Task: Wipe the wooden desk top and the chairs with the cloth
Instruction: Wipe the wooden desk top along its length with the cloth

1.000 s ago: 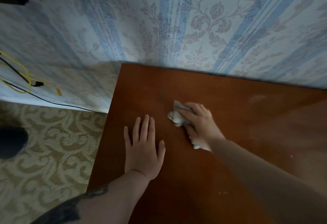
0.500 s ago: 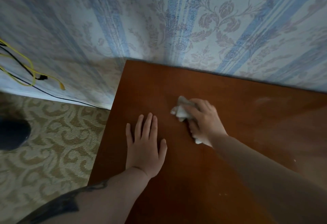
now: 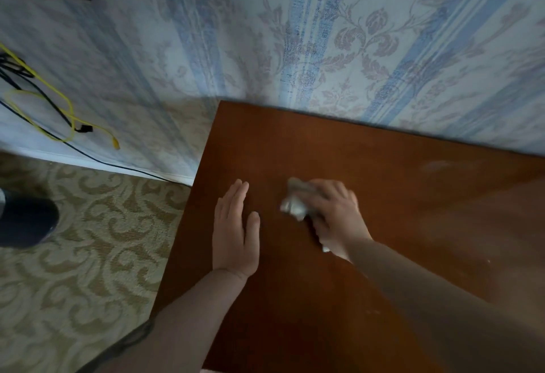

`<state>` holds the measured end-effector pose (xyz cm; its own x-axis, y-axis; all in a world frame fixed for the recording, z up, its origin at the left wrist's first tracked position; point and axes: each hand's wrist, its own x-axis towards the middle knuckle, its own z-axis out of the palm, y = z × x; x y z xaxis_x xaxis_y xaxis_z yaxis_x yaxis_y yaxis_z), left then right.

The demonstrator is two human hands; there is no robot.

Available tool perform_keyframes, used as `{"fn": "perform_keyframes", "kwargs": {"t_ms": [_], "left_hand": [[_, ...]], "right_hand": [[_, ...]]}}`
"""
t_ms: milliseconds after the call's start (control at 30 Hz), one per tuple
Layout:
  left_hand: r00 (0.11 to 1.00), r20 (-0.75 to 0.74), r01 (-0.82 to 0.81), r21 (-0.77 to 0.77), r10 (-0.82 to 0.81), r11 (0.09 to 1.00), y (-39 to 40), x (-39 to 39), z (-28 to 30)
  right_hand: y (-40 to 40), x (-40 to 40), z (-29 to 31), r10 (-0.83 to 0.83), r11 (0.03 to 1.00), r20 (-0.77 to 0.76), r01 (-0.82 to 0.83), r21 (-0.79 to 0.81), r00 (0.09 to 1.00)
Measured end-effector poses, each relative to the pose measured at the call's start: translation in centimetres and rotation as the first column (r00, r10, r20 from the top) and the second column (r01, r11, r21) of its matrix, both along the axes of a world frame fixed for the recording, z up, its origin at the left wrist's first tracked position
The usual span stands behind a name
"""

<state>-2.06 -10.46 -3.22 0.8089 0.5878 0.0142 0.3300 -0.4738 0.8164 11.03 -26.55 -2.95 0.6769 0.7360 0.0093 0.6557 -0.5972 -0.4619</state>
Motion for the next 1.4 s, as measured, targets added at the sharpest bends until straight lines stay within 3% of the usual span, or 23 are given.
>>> {"fn": "perform_keyframes", "kwargs": {"t_ms": [67, 133, 167, 233, 300, 333, 367, 433, 467, 500, 533, 667, 767, 800, 867, 933, 967, 1067, 1133, 1200, 1267, 1333, 1400], "left_hand": [[0.996, -0.081, 0.039, 0.069, -0.034, 0.997, 0.8, 0.1, 0.0], [0.98, -0.152, 0.156, 0.159, -0.132, 0.975, 2.3, -0.2, -0.2], [0.97, -0.155, 0.214, 0.157, -0.19, 0.964, 3.3, -0.4, -0.2], [0.948, -0.143, 0.298, 0.089, -0.284, 0.95, 4.9, -1.0, 0.2], [0.93, -0.143, 0.347, 0.037, -0.338, 0.937, 5.4, -1.4, 0.4], [0.933, -0.14, 0.336, 0.015, -0.331, 0.942, 5.1, -1.6, 0.5], [0.949, -0.126, 0.291, -0.005, -0.289, 0.957, 4.6, -1.7, 0.5], [0.986, -0.068, 0.147, -0.063, -0.151, 0.987, 3.3, -1.6, 0.6], [0.996, -0.038, 0.082, -0.087, -0.085, 0.993, 2.5, -1.3, 0.6], [0.999, -0.013, 0.031, -0.105, -0.033, 0.994, 1.9, -1.1, 0.7], [1.0, 0.01, -0.012, -0.14, 0.013, 0.99, 1.4, -0.9, 0.8], [0.993, -0.016, -0.115, -0.387, 0.118, 0.915, 2.3, -0.2, 2.0], [0.992, -0.114, 0.009, -0.351, -0.052, 0.936, 4.1, -0.4, 2.6], [0.985, -0.146, 0.041, -0.342, -0.097, 0.939, 4.5, -0.3, 2.9], [0.97, -0.202, 0.064, -0.329, -0.137, 0.942, 5.1, -0.3, 3.5], [0.955, -0.25, 0.075, -0.313, -0.158, 0.947, 5.4, 0.0, 3.9], [0.949, -0.267, 0.08, -0.307, -0.167, 0.948, 5.5, 0.2, 4.0], [0.936, -0.293, 0.112, -0.275, -0.194, 0.955, 5.5, 0.5, 3.8], [0.936, -0.288, 0.128, -0.259, -0.203, 0.957, 5.5, 0.6, 3.4], [0.938, -0.277, 0.131, -0.274, -0.208, 0.953, 5.7, 0.6, 3.0], [0.952, -0.24, 0.11, -0.31, -0.19, 0.944, 6.1, 0.4, 2.8], [0.977, -0.176, 0.056, -0.322, -0.118, 0.945, 6.3, 0.2, 2.9], [0.992, -0.126, -0.025, -0.292, -0.013, 0.956, 5.7, -0.4, 2.9]], "right_hand": [[1.6, -1.7, 0.2, -0.424, 0.906, -0.009, 0.424, -0.013, 0.906], [4.0, -5.8, 0.2, -0.54, 0.84, 0.017, 0.541, -0.052, 0.841], [4.8, -8.2, 0.3, -0.48, 0.877, 0.02, 0.48, -0.033, 0.877], [4.3, -12.3, 0.2, -0.132, 0.991, 0.07, 0.131, 0.018, 0.989], [1.7, -12.4, 0.0, 0.266, 0.964, 0.129, -0.266, -0.022, 0.955], [0.6, -11.4, -0.3, 0.34, 0.94, 0.154, -0.338, -0.04, 0.928], [0.0, -10.4, -0.5, 0.276, 0.961, 0.149, -0.275, -0.027, 0.949], [0.4, -9.1, -0.9, -0.238, 0.97, 0.033, 0.236, 0.06, 0.971], [1.7, -9.6, -0.8, -0.514, 0.856, -0.035, 0.515, 0.051, 0.857], [3.5, -10.6, -0.4, -0.648, 0.76, -0.06, 0.65, 0.018, 0.759], [5.2, -11.9, -0.1, -0.653, 0.756, -0.054, 0.654, 0.003, 0.755], [6.2, -17.3, 0.3, -0.117, 0.99, -0.014, 0.117, 0.074, 0.993], [2.3, -13.3, 0.7, 0.339, 0.94, 0.046, -0.34, 0.026, 0.94], [1.1, -11.6, 0.2, 0.326, 0.944, 0.091, -0.329, 0.015, 0.941], [-0.7, -9.1, -0.3, -0.124, 0.991, 0.035, 0.123, 0.053, 0.992], [0.1, -10.4, -0.5, -0.623, 0.78, -0.054, 0.625, 0.033, 0.78], [1.3, -12.2, -0.5, -0.701, 0.71, -0.053, 0.703, 0.029, 0.711], [5.4, -18.4, -0.2, -0.513, 0.856, -0.035, 0.514, 0.048, 0.858], [7.5, -20.9, 0.8, -0.215, 0.975, -0.088, 0.218, 0.032, 0.973], [8.8, -20.3, 1.9, 0.229, 0.973, -0.26, -0.217, 0.075, 0.938], [8.6, -17.6, 2.5, 0.424, 0.905, -0.31, -0.395, 0.155, 0.851], [7.2, -14.0, 1.8, 0.138, 0.975, -0.233, -0.091, 0.203, 0.963], [5.5, -10.0, 1.5, -0.382, 0.896, -0.203, 0.415, 0.156, 0.902]]}}
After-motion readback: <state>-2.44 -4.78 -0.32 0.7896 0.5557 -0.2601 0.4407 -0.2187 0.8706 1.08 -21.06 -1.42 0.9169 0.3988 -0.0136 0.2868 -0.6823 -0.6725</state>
